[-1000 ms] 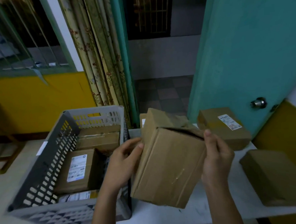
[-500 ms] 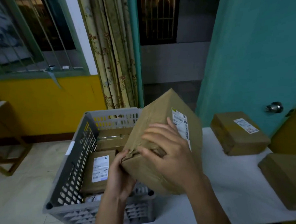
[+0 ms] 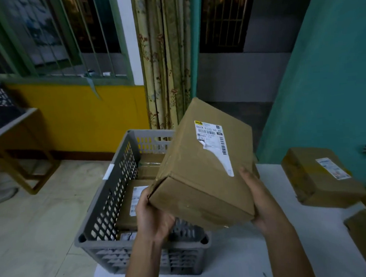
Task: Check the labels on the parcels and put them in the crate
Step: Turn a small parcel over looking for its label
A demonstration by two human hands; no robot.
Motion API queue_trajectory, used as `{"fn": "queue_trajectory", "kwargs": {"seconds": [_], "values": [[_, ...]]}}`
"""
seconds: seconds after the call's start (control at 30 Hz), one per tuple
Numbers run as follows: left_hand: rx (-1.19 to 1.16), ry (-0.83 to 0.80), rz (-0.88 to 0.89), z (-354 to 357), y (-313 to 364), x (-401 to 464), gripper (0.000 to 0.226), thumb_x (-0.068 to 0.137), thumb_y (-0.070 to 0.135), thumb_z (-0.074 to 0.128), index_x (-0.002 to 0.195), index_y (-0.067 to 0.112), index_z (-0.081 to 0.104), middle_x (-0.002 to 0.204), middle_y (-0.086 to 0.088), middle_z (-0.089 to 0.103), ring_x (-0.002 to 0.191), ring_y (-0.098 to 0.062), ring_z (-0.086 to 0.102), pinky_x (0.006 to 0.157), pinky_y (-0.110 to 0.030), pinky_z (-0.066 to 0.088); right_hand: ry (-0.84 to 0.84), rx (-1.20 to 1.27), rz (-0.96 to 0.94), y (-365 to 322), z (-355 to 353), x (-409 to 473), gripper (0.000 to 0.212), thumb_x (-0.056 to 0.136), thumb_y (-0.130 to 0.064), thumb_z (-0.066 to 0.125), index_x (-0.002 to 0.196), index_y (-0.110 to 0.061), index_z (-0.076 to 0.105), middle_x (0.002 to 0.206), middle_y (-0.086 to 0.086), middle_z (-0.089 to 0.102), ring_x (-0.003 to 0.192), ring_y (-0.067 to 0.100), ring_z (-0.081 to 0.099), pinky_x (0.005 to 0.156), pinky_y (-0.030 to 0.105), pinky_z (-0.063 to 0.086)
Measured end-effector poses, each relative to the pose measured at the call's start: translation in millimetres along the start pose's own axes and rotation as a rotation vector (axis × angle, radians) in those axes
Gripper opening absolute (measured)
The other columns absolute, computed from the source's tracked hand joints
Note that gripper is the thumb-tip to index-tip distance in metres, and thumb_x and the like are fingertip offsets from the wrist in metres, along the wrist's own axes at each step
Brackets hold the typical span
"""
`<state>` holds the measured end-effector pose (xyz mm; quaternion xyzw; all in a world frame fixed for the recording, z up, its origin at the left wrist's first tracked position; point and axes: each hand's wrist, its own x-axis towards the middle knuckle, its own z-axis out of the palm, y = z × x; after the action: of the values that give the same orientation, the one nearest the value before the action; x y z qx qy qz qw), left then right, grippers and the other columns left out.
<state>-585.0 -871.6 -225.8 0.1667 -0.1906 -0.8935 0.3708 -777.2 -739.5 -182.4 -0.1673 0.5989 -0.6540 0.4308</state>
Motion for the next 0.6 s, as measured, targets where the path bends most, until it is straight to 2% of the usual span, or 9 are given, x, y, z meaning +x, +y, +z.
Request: {"fn": "queue_trajectory", "kwargs": {"seconds": [0.07, 0.1, 0.2, 0.23, 0.33, 0.43, 0.53, 0.6], "values": [[0.132, 0.080, 0.044, 0.4, 2.5, 1.8, 0.047, 0.082, 0.031, 0.066, 0.128, 0.021, 0.068, 0.127, -0.010, 0.071, 0.118, -0.032, 0.063, 0.099, -0.044, 0.045, -0.034, 0.095, 0.004, 1.8, -2.7, 8.8, 0.066, 0.079, -0.052, 0.075, 0.141, -0.040, 0.055, 0.126, 0.000, 0.072, 0.117, 0.029, 0.067, 0.100, 0.056, 0.053], [0.275, 0.128, 0.092, 0.5, 7.4, 1.7, 0.044, 0.088, 0.029, 0.061, 0.132, 0.027, 0.065, 0.133, -0.006, 0.068, 0.121, -0.029, 0.064, 0.098, -0.045, 0.047, -0.041, 0.117, -0.007, 1.4, -4.0, 11.4, 0.062, 0.081, -0.047, 0.072, 0.140, -0.038, 0.056, 0.126, 0.001, 0.073, 0.117, 0.030, 0.067, 0.099, 0.054, 0.053], [0.904, 0.204, 0.265, 5.0, 31.4, 1.7, 0.032, 0.104, 0.021, 0.051, 0.125, 0.034, 0.072, 0.141, 0.008, 0.064, 0.130, -0.013, 0.059, 0.107, -0.046, 0.047, -0.056, 0.140, -0.052, -4.9, -3.5, 25.0, 0.057, 0.085, -0.041, 0.070, 0.140, -0.037, 0.057, 0.127, 0.000, 0.072, 0.116, 0.026, 0.068, 0.098, 0.049, 0.053], [1.036, 0.199, 0.286, 11.6, 39.0, 1.9, 0.032, 0.107, 0.024, 0.048, 0.124, 0.033, 0.073, 0.139, 0.012, 0.064, 0.132, -0.009, 0.057, 0.112, -0.046, 0.045, -0.064, 0.144, -0.053, -8.3, -1.5, 28.8, 0.057, 0.085, -0.042, 0.070, 0.140, -0.037, 0.057, 0.126, -0.001, 0.072, 0.116, 0.025, 0.069, 0.098, 0.048, 0.053], [1.173, 0.183, 0.318, 27.7, 70.8, 1.7, 0.039, 0.109, 0.035, 0.038, 0.120, 0.035, 0.075, 0.132, 0.015, 0.068, 0.128, -0.004, 0.059, 0.113, -0.045, 0.043, -0.075, 0.119, -0.060, -16.5, 11.0, 41.1, 0.049, 0.090, -0.043, 0.067, 0.138, -0.036, 0.058, 0.124, -0.004, 0.073, 0.115, 0.022, 0.069, 0.097, 0.047, 0.054], [1.147, 0.192, 0.254, 37.1, 98.9, 5.4, 0.058, 0.097, 0.063, 0.035, 0.119, 0.030, 0.076, 0.138, 0.012, 0.065, 0.135, -0.007, 0.053, 0.120, -0.048, 0.031, -0.106, 0.001, -0.107, -21.8, 25.3, 48.6, 0.049, 0.095, -0.043, 0.066, 0.142, -0.039, 0.054, 0.128, -0.010, 0.070, 0.117, 0.017, 0.067, 0.098, 0.042, 0.054], [1.099, 0.158, 0.200, 46.8, 108.0, 14.9, 0.061, 0.089, 0.073, 0.048, 0.132, 0.034, 0.066, 0.140, 0.010, 0.064, 0.132, -0.010, 0.057, 0.117, -0.046, 0.037, -0.158, -0.185, -0.144, -19.0, 44.2, 50.9, 0.058, 0.096, -0.047, 0.064, 0.150, -0.043, 0.042, 0.137, -0.015, 0.062, 0.123, 0.012, 0.060, 0.106, 0.042, 0.049], [1.120, 0.135, 0.151, 49.6, 104.2, 24.8, 0.055, 0.089, 0.064, 0.065, 0.136, 0.036, 0.062, 0.137, 0.013, 0.066, 0.127, -0.010, 0.062, 0.110, -0.041, 0.045, -0.178, -0.286, -0.144, -10.0, 60.3, 52.8, 0.063, 0.098, -0.050, 0.059, 0.155, -0.044, 0.032, 0.143, -0.017, 0.057, 0.127, 0.011, 0.056, 0.109, 0.042, 0.046]]}}
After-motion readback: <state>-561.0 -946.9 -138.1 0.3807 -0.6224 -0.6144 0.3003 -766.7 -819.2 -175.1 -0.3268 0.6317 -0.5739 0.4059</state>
